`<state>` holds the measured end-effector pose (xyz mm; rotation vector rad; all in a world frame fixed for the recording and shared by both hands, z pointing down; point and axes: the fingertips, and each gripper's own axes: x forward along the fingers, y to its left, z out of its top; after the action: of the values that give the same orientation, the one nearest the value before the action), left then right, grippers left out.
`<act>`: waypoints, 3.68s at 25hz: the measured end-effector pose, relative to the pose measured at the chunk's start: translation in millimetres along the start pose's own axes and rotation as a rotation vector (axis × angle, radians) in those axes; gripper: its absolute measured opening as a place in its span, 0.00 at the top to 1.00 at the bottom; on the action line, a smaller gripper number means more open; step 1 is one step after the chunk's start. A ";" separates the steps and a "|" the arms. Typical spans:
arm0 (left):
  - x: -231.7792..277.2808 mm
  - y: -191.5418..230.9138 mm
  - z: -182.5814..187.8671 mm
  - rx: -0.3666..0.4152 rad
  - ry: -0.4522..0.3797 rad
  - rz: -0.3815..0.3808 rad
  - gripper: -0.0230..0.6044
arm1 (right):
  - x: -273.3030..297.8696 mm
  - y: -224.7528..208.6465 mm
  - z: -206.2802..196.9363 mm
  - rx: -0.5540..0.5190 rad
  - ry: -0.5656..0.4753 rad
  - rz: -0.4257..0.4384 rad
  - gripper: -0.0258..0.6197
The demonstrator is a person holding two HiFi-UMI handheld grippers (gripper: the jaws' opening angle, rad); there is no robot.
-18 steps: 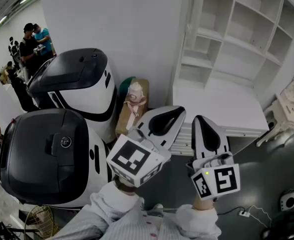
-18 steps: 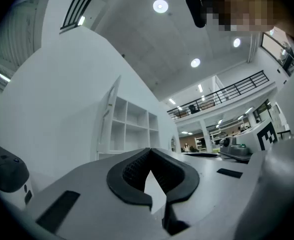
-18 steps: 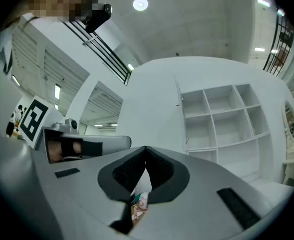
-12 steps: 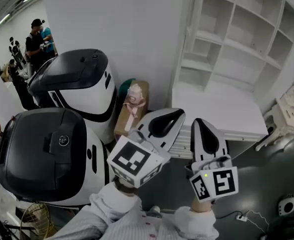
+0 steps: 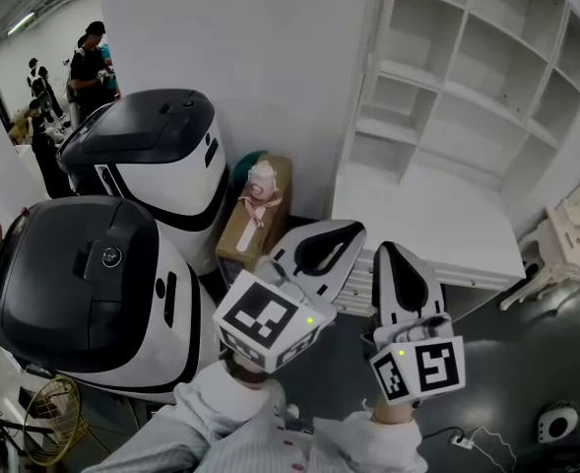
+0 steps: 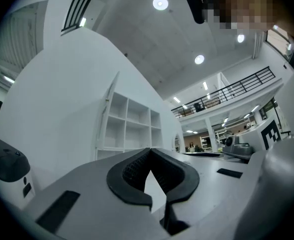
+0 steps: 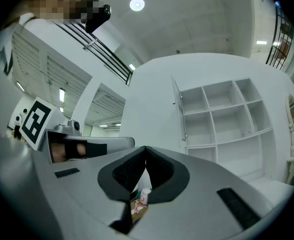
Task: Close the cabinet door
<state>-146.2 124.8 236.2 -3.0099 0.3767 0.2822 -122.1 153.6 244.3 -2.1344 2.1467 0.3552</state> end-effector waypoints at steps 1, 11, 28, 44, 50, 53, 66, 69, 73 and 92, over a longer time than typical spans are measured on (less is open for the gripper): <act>1.6 -1.6 -1.5 -0.001 0.002 0.003 0.95 | -1.4 -2.0 -1.0 0.000 0.003 0.004 0.94; 30.1 21.2 -24.5 -0.018 0.019 0.019 0.95 | 23.5 -23.2 -26.4 0.044 0.027 0.027 0.94; 126.6 177.6 -28.6 0.000 -0.031 -0.007 0.95 | 195.7 -87.6 -35.6 -0.022 -0.017 -0.012 0.94; 167.9 248.2 -54.0 -0.033 -0.024 -0.080 0.95 | 274.6 -111.5 -44.4 -0.064 -0.022 -0.089 0.94; 184.0 253.5 -55.8 -0.033 -0.018 -0.077 0.95 | 284.4 -128.0 -34.8 -0.081 -0.041 -0.093 0.94; 193.0 256.4 -54.8 -0.031 -0.018 -0.063 0.95 | 290.4 -138.5 -28.3 -0.082 -0.053 -0.090 0.94; 215.6 264.9 -58.8 -0.026 -0.020 -0.042 0.95 | 312.7 -169.4 -2.6 -0.109 -0.119 -0.095 0.94; 216.6 264.3 -61.3 -0.027 -0.015 -0.045 0.95 | 319.5 -172.8 5.6 -0.124 -0.127 -0.082 0.94; 213.9 267.2 -63.9 -0.029 -0.009 -0.043 0.95 | 325.6 -178.8 15.6 -0.146 -0.137 -0.101 0.94; 176.7 274.8 -77.5 -0.024 0.029 -0.020 0.95 | 370.7 -197.1 27.9 -0.182 -0.128 -0.183 0.74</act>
<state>-34.2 -190.9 258.2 -3.0424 0.3479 0.2442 64.9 -199.6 113.2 -2.3097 1.8987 0.6724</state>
